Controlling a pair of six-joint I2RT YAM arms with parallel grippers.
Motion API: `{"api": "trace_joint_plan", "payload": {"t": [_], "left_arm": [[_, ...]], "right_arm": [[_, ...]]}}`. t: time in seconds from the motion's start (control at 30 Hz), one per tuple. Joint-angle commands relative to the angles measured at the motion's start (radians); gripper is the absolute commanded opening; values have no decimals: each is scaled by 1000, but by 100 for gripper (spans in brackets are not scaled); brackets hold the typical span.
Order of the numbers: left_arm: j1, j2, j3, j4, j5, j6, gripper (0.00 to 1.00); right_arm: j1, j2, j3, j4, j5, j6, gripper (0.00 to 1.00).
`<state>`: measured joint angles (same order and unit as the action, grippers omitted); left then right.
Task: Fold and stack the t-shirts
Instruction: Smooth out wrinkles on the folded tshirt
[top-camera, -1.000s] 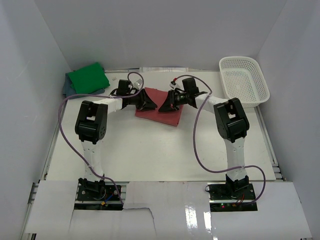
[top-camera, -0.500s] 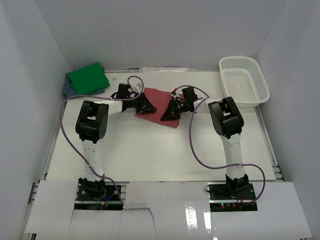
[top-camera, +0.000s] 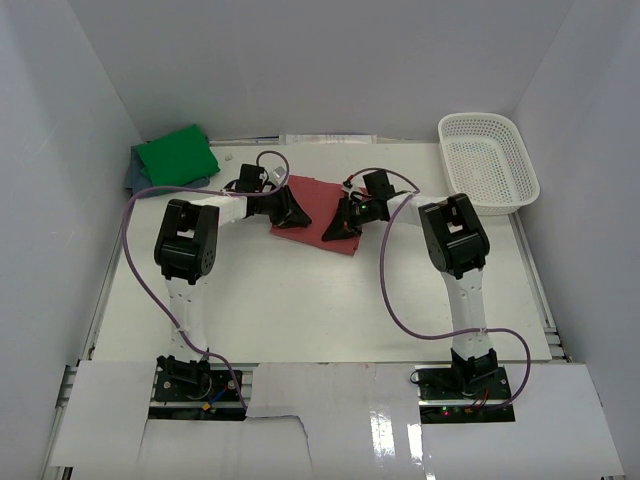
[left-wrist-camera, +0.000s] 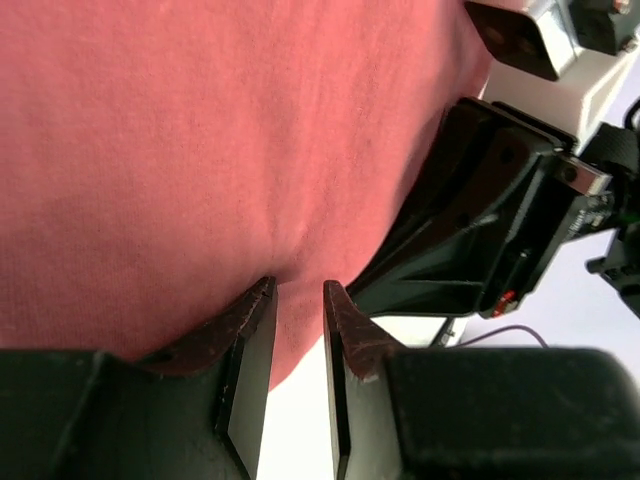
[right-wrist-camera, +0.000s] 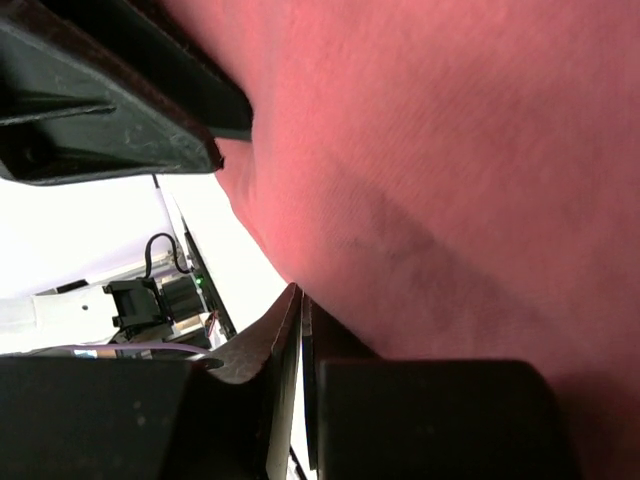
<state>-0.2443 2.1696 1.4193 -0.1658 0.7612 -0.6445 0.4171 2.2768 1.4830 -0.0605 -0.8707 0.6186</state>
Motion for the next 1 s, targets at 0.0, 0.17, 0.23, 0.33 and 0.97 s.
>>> {"api": "trace_joint_plan", "payload": {"t": [0.0,0.17,0.23,0.33,0.97], "left_arm": [[3,-16,15,-9,-37,40,36],[11,65,30,11,15,9,34],[11,72,15,23,23,-4,34],[11,67,0,29,30,-17,34],[132,-125,187,-80,97,-109,62]], "right_arm": [[-3,-85,36,-51,28,-25,9],[-3,-118,105,-140,41,-62,9],[-4,-145,112,-150,48,-63,9],[-6,-165,120,-154,50,-62,9],[-92,-367,74,-234,50,-126,23]]}}
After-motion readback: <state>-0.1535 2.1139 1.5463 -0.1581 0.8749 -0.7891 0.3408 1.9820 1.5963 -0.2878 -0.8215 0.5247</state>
